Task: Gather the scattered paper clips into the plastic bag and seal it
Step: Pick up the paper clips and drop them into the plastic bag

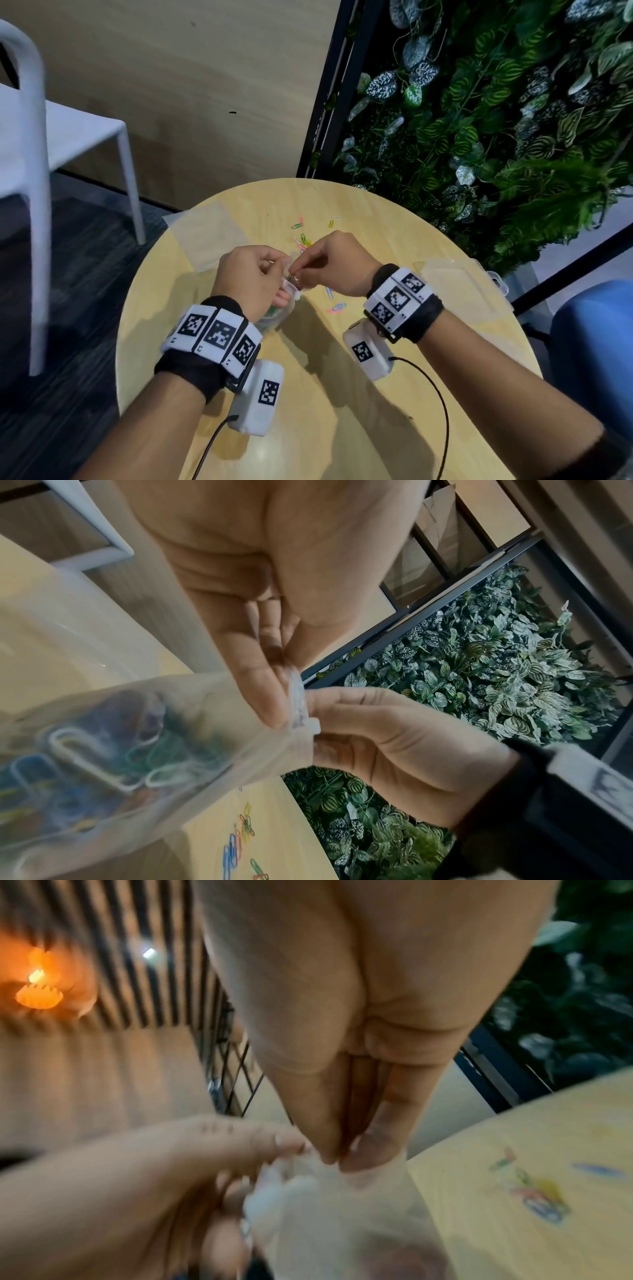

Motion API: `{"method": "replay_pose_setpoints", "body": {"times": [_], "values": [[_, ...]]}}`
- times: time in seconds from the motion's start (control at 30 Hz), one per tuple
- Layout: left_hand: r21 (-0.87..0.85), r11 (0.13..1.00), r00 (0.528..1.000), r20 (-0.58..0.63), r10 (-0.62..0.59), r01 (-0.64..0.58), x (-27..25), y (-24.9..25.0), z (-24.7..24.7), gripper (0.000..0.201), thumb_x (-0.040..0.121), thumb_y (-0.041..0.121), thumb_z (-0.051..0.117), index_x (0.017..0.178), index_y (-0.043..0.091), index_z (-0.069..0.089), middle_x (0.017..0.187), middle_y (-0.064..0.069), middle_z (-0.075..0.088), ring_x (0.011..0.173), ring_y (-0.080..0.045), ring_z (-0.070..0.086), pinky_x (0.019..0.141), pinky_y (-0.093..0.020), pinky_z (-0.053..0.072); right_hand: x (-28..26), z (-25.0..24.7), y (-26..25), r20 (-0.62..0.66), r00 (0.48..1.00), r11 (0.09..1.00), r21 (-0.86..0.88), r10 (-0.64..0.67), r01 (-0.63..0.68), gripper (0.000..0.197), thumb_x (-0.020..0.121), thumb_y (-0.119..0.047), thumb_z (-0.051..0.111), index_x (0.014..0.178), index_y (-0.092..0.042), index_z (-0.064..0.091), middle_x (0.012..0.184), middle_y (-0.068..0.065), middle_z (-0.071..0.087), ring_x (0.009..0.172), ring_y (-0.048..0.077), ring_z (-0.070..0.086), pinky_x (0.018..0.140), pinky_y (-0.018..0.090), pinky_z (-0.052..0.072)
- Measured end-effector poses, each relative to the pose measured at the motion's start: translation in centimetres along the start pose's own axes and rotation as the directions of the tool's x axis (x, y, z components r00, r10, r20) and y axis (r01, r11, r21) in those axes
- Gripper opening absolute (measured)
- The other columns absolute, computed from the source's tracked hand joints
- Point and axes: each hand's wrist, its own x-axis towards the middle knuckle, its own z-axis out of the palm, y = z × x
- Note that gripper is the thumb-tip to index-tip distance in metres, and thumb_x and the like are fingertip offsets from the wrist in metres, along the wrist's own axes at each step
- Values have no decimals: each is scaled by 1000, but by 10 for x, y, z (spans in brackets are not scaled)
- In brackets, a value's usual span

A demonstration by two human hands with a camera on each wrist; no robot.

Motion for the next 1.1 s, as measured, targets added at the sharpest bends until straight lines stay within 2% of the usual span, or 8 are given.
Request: {"method": "replay_pose_setpoints", "body": {"times": [0.17, 0.23, 0.3, 0.43, 0.7, 0.8, 0.97, 1.1], "values": [[-21, 1000, 998, -65, -16, 15, 8, -9, -19, 10, 94, 13, 63, 93, 10, 73, 66, -3, 70, 47, -19, 70, 47, -24, 58, 51, -24, 43, -156, 975, 919, 384, 157, -86, 17, 89, 6, 56, 99, 4, 69, 89, 14, 68, 64, 9, 66, 64, 23, 58], [-41, 999, 996, -80, -33, 30, 12, -13, -28, 11, 94, 12, 62, 95, 9, 73, 65, -5, 70, 49, -22, 71, 49, -27, 59, 83, -28, 77, -232, 943, 970, 103, 238, -220, 23, 93, -10, 58, 114, -8, 67, 109, 10, 67, 88, 18, 67, 81, 28, 56], [-48, 998, 996, -85, -40, 36, 14, -17, -34, 11, 94, 11, 62, 94, 9, 73, 67, -8, 70, 50, -25, 71, 53, -32, 61, 111, -29, 102, -256, 922, 914, -213, 289, -346, 43, 96, -30, 55, 136, -15, 52, 133, 9, 58, 113, 27, 60, 87, 29, 46], [-71, 996, 995, -89, -50, 43, 18, -21, -36, 11, 94, 11, 62, 91, 12, 73, 68, -9, 70, 51, -26, 71, 57, -37, 62, 163, -23, 131, -269, 883, 837, -303, 384, -456, 63, 98, -42, 44, 151, -15, 24, 155, 13, 30, 136, 33, 39, 106, 39, 38], [-35, 999, 997, -59, -42, 40, 15, -20, -31, 10, 94, 12, 62, 92, 13, 72, 66, -7, 70, 48, -19, 71, 50, -28, 60, 235, 3, 181, -53, 936, 695, -656, 347, -295, 51, 95, -30, 50, 143, -30, 36, 154, 2, 32, 136, 28, 38, 104, 47, 41], [-40, 998, 997, -59, -44, 42, 14, -19, -32, 9, 94, 12, 63, 92, 13, 71, 67, -6, 70, 48, -18, 71, 50, -28, 60, 210, 25, 126, -24, 961, 672, -710, 274, -210, 33, 92, -29, 51, 125, -24, 53, 140, 9, 47, 119, 28, 53, 92, 43, 48], [-32, 999, 998, -52, -45, 43, 13, -17, -31, 8, 94, 13, 64, 92, 12, 71, 67, -5, 71, 49, -20, 71, 54, -33, 62, 155, 57, 85, -28, 989, 629, -768, 148, -116, 38, 99, -20, 40, 133, -4, 37, 133, 19, 39, 116, 36, 49, 82, 44, 41], [-18, 999, 998, -52, -41, 40, 10, -13, -32, 8, 93, 12, 64, 91, 12, 71, 67, -5, 70, 48, -20, 71, 52, -33, 62, 107, 59, 76, 62, 978, 641, -763, 199, -82, 40, 95, -11, 41, 133, -3, 37, 130, 19, 41, 117, 37, 50, 92, 47, 45]]}}
